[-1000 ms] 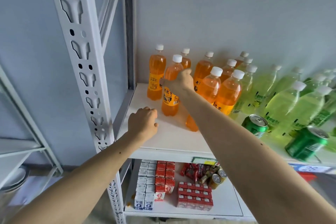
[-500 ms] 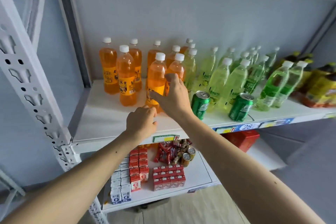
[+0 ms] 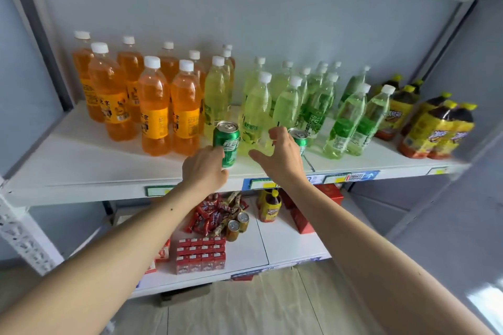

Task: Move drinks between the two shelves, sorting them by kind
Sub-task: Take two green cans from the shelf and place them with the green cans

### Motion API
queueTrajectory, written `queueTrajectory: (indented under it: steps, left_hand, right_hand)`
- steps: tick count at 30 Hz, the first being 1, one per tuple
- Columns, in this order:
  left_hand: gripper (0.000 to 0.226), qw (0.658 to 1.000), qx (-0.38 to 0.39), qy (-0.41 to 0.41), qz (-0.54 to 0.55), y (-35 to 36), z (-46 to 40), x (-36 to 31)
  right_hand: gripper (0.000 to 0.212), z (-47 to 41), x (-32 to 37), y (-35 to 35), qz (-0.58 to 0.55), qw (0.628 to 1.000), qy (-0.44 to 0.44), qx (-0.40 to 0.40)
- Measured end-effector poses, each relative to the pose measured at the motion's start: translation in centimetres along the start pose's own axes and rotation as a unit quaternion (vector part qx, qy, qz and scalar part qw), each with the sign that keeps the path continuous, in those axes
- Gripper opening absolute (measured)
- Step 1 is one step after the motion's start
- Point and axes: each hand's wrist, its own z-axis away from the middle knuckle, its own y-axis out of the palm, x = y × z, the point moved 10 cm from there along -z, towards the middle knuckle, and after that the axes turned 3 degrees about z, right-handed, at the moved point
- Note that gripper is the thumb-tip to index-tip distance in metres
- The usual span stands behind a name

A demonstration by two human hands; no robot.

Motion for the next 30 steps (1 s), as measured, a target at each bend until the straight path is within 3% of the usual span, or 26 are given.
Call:
queueTrajectory:
  steps: [8,14,19,24,30]
  left_hand:
    - [0.050,0.998,-0.004,-0.064,0.009,1.2,-1.7,0.6]
    - [0.085,0.992,-0.018,-0.112,0.052,2.0,-2.9,2.4]
    - [0.098,0.987,-0.008,-0.135,0.086,2.7,-4.0,3.2]
    - [0.103,0.984,-0.014,-0.145,0.104,2.6,-4.8,2.8]
    - [0.100,0.979,-0.029,-0.153,0.130,2.8,-5.0,2.9]
  right_hand:
    - [0.068,-1.8,-8.6,-0.8,-0.002,0.997,0.074,-0.008]
    - [0.095,-2.8,-12.6,-0.9,-0.011,0.991,0.120,-0.051]
    - [0.115,-4.1,-14.7,0.5,-0.024,0.989,0.147,-0.018]
    - [0.113,-5.5,-15.6,1.6,-0.040,0.987,0.154,0.024]
    - [0.086,-6.0,-16.2,2.7,-0.059,0.983,0.166,0.051]
